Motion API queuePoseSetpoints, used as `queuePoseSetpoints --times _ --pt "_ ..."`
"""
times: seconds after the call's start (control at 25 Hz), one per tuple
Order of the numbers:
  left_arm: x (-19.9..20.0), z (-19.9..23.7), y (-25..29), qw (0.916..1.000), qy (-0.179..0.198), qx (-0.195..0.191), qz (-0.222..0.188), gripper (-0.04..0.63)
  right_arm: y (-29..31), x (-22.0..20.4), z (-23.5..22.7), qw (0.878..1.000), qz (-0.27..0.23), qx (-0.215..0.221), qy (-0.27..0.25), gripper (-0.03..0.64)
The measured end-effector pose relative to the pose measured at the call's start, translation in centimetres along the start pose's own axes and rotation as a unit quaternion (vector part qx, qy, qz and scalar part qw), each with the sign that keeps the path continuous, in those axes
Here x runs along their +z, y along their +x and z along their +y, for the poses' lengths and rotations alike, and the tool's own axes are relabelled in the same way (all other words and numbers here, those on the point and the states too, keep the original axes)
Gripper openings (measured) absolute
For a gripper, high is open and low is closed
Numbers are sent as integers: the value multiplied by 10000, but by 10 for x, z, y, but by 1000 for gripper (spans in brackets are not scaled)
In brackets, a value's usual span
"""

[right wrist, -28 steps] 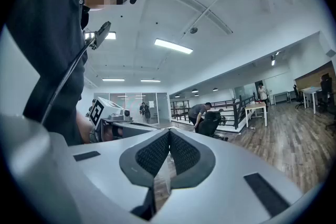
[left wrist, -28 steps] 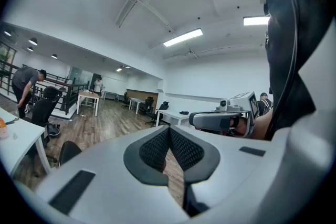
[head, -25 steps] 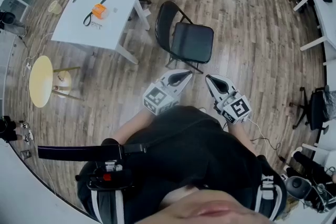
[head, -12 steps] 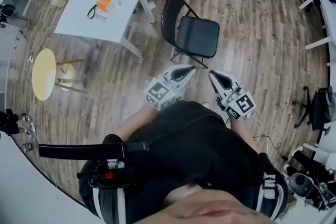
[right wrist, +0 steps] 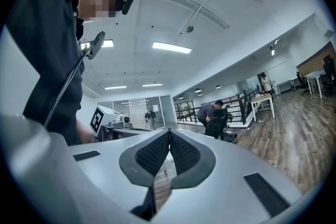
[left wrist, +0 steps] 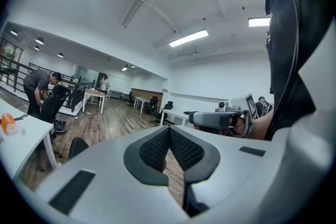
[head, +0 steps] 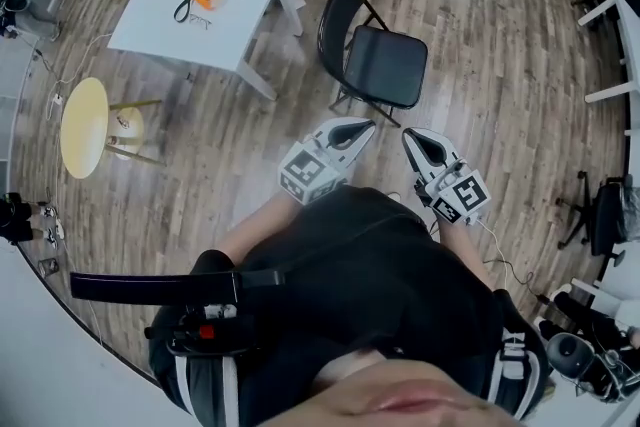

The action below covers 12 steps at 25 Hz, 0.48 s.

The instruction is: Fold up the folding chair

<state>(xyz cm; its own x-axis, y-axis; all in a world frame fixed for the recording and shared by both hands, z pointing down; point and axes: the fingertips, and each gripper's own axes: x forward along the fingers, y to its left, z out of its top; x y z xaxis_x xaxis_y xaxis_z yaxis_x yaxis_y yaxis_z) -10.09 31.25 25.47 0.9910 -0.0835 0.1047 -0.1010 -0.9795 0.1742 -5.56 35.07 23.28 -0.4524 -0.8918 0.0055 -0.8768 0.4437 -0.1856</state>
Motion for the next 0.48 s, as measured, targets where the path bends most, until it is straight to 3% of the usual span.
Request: queuePoseSetpoints --times 0.48 --pt "-2 45 -22 9999 -32 -111 96 5 49 -21 7 9991 301 127 279 9"
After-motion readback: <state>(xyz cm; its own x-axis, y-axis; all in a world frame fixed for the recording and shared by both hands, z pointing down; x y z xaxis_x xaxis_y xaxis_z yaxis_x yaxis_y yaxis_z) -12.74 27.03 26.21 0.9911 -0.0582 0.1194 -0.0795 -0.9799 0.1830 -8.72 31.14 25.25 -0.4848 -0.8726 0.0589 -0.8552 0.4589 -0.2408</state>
